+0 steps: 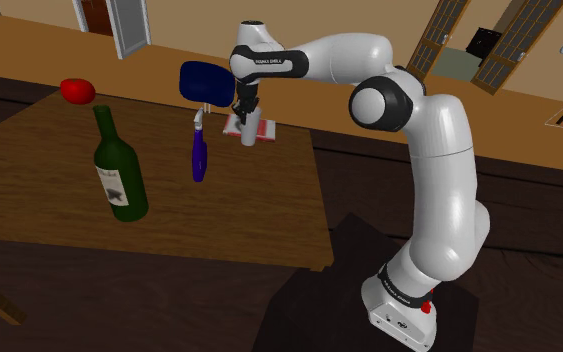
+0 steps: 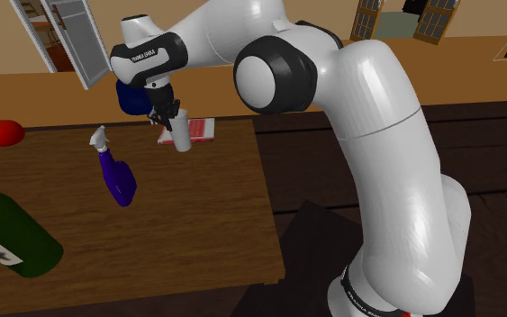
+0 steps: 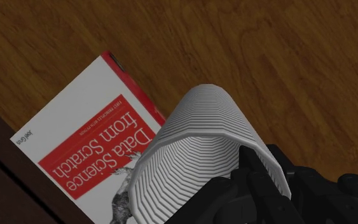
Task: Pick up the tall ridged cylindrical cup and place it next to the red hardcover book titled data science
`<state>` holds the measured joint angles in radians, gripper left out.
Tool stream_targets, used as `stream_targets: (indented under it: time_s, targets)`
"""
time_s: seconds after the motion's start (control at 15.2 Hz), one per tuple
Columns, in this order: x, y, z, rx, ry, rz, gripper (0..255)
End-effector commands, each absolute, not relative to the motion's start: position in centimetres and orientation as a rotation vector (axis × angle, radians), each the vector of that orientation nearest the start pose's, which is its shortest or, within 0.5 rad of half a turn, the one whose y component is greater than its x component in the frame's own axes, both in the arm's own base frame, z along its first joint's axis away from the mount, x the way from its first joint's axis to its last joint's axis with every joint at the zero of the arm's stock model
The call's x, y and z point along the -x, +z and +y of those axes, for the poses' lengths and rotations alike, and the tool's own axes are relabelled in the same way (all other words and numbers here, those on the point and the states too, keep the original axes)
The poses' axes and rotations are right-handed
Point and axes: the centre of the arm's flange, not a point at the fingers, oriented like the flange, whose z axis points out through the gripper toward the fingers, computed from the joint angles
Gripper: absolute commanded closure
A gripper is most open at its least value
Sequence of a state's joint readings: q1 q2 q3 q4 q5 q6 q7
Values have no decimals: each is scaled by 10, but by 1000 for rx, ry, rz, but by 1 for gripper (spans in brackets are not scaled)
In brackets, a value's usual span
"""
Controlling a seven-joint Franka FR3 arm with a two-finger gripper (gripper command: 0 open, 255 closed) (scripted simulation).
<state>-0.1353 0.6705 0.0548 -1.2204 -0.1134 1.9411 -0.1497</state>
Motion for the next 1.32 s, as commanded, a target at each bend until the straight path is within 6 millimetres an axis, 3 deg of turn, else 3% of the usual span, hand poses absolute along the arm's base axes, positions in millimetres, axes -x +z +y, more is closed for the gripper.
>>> stream_targets:
  time_s: [0.0, 0.07, 0.13, 0.46, 0.73, 1.25]
  targets:
    - [-741, 385, -78, 3216, -69, -153, 255]
    - [-741, 385, -78, 3216, -69, -153, 255]
    - [-741, 385, -78, 3216, -69, -153, 0]
    - [-741, 385, -78, 3216, -69, -153, 0]
    - [-738, 435, -74, 3216, -69, -153, 0]
    - [-738, 435, -74, 3216, -69, -153, 0]
